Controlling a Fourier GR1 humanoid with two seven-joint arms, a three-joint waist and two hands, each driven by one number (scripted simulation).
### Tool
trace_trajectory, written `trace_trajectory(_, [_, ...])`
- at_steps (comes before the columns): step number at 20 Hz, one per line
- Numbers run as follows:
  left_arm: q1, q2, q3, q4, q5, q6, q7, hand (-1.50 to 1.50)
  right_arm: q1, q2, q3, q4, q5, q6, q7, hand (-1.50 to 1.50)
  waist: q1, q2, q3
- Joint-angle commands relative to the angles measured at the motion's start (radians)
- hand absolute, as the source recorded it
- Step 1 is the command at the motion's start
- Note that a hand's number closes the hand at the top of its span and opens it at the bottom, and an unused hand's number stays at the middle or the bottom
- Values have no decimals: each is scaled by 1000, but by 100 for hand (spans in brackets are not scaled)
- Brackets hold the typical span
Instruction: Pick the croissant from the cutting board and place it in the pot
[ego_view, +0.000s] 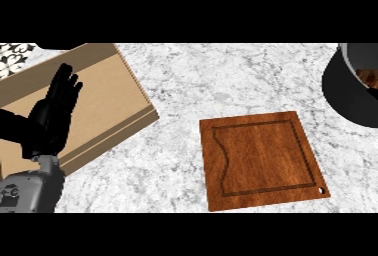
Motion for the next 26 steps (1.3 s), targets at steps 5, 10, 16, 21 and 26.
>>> trace_trajectory(5, [17, 22, 25, -4, 27, -41, -9, 0, -184, 21, 26, 439, 77, -86, -109, 150, 16, 3, 1])
trace_trajectory(10, [-8, 8, 16, 9, 7, -21, -11, 0, -242, 9, 9, 599, 54, 34, -130, -150, 19, 6, 2])
trace_trajectory(16, [-17, 3, 11, -18, 4, -10, 12, 0, -301, 9, -68, 672, -55, 243, -238, -150, 19, 4, 3])
trace_trajectory(21, [-30, -7, 8, 0, -5, 6, 23, 0, -317, -40, -200, 742, -182, 343, -284, -150, 6, 9, 4])
trace_trajectory(26, [4, 7, 17, -26, 7, -19, 5, 0, -304, -139, -274, 813, -245, 447, -293, -150, 18, 13, 5])
